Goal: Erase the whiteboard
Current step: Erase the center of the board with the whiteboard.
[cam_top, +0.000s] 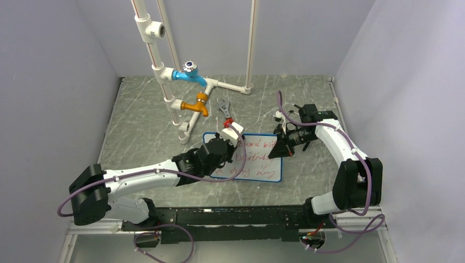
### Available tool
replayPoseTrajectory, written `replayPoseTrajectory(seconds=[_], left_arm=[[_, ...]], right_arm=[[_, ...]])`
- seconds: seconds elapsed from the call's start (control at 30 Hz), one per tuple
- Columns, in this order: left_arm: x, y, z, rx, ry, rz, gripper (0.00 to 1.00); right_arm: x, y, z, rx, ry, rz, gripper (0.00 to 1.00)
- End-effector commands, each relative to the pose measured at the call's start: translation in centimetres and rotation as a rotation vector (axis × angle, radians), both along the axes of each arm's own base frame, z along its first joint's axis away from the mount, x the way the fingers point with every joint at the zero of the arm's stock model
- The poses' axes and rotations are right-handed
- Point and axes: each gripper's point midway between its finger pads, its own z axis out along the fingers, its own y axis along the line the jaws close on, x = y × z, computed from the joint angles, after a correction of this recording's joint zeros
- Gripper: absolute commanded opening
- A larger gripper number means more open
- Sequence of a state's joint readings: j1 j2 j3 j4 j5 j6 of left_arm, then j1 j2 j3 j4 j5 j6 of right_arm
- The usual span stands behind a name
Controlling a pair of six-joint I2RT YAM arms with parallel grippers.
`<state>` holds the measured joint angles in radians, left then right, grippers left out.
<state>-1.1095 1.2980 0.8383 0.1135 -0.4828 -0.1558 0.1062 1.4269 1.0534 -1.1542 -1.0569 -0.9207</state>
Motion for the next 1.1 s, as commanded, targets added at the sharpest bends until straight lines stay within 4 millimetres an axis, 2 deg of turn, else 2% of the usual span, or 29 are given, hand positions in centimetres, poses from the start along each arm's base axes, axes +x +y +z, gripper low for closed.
replayPoseTrajectory(seconds=[0.0, 0.13, 0.37, 0.53, 0.8, 0.93, 1.07], left_arm=[[2.0, 5.5, -2.0, 0.062, 0.012, 0.216, 0.0], [1.0, 5.5, -3.4, 0.017, 0.042, 0.174, 0.0], [-1.0, 3.7, -4.6, -0.103, 0.067, 0.04, 0.0], [-1.7, 1.6, -4.6, -0.141, 0.055, -0.015, 0.0], [-2.0, 0.2, -4.6, -0.182, 0.023, -0.009, 0.0], [-2.3, 0.9, -6.1, -0.146, 0.037, 0.032, 0.0], [-2.1, 3.7, -8.0, -0.099, 0.064, 0.158, 0.0]], right_arm=[[-1.7, 0.7, 0.8, 0.035, -0.012, 0.068, 0.0], [-1.7, 0.7, 0.8, 0.035, -0.011, 0.069, 0.0], [-1.7, 0.7, 0.8, 0.034, -0.01, 0.068, 0.0], [-1.7, 0.7, 0.7, 0.034, -0.008, 0.068, 0.0], [-1.7, 0.7, 0.7, 0.033, -0.006, 0.067, 0.0], [-1.6, 0.7, 0.7, 0.033, -0.011, 0.067, 0.0], [-1.7, 0.7, 0.7, 0.033, -0.012, 0.069, 0.0]])
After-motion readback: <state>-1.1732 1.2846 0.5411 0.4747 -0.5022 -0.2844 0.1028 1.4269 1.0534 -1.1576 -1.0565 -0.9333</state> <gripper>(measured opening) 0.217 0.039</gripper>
